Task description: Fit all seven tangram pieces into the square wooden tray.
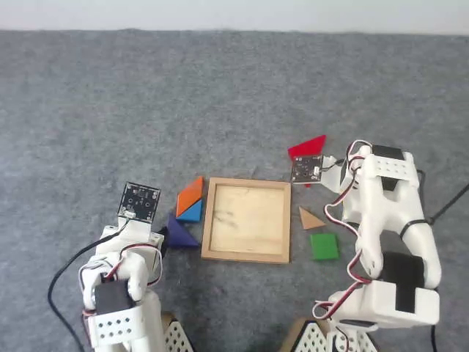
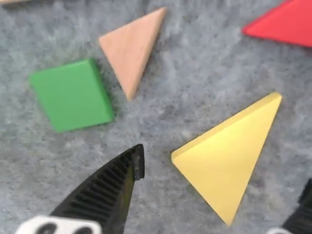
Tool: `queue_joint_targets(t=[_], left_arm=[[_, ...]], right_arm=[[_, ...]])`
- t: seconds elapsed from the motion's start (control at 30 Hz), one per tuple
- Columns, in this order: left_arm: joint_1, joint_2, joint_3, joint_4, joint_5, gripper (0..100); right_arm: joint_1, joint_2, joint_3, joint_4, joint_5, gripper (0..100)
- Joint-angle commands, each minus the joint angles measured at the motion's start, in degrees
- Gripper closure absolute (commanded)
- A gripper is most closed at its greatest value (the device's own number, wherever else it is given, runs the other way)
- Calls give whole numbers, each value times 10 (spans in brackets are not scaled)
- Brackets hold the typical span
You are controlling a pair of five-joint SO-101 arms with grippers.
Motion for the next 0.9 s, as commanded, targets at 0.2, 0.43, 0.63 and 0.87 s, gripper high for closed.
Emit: queue_joint_targets(t=[0.2,0.43,0.63,0.87], left_arm=[[0,2,-4,4,-5,775],[0,2,-4,4,-5,775],[0,2,-4,4,-5,775],[0,2,-4,4,-5,775]], right_arm=[[33,80,-73,-15,28,413],[41,124,-78,-16,55,415],[41,130,-97,-14,55,544],[54,130,-98,-14,55,588]])
